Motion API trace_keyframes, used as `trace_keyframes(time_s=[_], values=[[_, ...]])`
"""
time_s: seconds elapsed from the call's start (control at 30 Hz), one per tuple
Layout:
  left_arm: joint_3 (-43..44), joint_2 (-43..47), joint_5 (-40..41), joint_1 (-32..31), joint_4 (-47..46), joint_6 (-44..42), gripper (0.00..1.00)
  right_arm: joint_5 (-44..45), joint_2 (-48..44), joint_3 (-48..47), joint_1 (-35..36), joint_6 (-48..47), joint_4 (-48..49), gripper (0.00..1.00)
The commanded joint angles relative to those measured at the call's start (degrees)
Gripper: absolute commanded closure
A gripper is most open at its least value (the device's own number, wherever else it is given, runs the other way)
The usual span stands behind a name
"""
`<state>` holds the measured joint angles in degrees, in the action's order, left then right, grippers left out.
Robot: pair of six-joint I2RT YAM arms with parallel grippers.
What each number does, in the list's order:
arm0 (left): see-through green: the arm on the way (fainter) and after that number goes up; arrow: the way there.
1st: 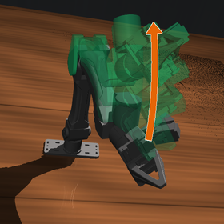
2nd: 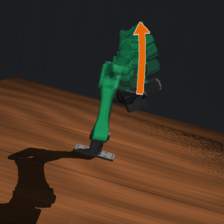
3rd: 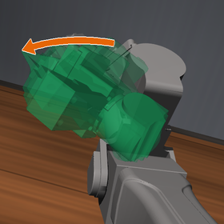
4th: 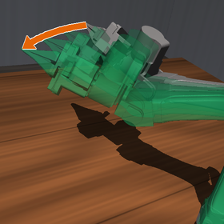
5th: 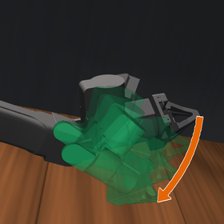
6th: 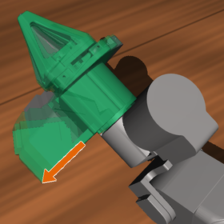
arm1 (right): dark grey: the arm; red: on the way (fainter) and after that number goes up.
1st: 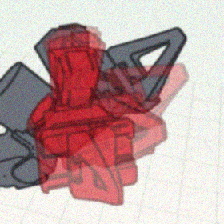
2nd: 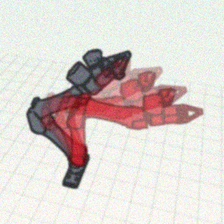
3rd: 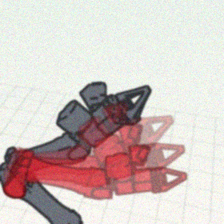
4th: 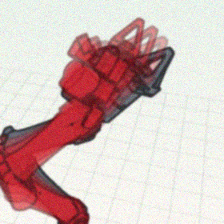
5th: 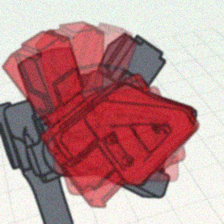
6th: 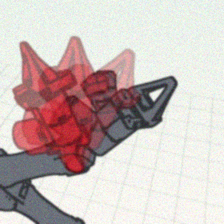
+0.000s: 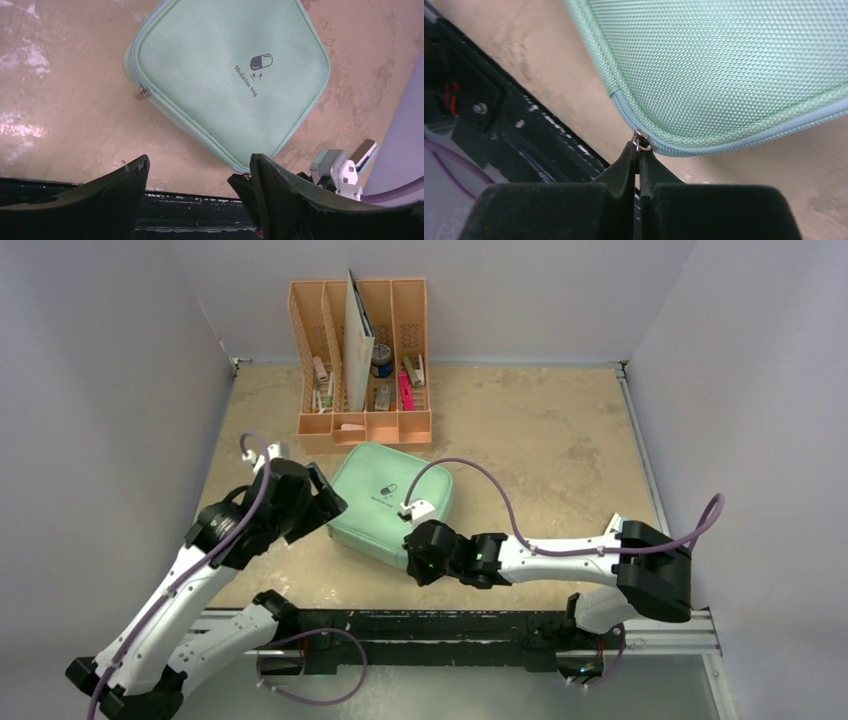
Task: Organize the medicine kit
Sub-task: Zip the medicine box at the center of the board.
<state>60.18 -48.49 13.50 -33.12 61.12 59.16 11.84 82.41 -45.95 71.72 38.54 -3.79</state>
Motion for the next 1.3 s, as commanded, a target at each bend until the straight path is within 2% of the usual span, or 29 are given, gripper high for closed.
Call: trace_keyframes(time_s=[0.0, 0.23, 0.37, 0.6, 0.8, 0.97, 1.03, 1.13, 1.27], values=[[-4.4, 3.2, 0.3, 0.3, 1.9, 11.4, 0.28, 0.1, 1.2, -6.8, 2.3, 1.0, 4.9, 1.00], [-15.5, 2.5, -10.5, 0.2, -13.5, 16.1, 0.34, 2.8, 2.1, -5.6, 2.3, 2.0, 3.1, 1.00], [-18.6, -0.8, -13.2, 0.3, -19.1, 16.8, 0.38, 2.8, 2.2, -4.2, 2.4, 3.3, 3.6, 1.00], [-21.1, -2.0, -12.1, 0.3, -18.8, 19.0, 0.47, 2.5, 3.6, -4.5, 2.4, 3.6, 2.1, 1.00], [-25.3, -2.9, -13.2, 0.2, -24.3, 22.1, 0.54, 2.9, 3.6, -3.5, 2.4, 4.3, 1.5, 1.00], [-28.2, -4.2, -13.7, 0.3, -25.0, 23.1, 0.60, 0.2, 5.8, -5.8, 2.3, 2.3, 0.0, 1.00], [-28.8, -4.6, -12.3, 0.2, -24.3, 23.1, 0.64, 1.3, 6.8, -7.7, 2.3, 2.3, -3.2, 1.00], [-28.2, -5.1, -9.2, 0.2, -20.5, 23.0, 0.73, 3.9, 5.2, -5.8, 2.2, 3.1, -4.7, 1.00], [-28.5, -5.4, -8.0, 0.3, -17.5, 24.0, 0.92, 5.4, 2.1, -3.5, 1.9, 0.5, -8.2, 1.00]])
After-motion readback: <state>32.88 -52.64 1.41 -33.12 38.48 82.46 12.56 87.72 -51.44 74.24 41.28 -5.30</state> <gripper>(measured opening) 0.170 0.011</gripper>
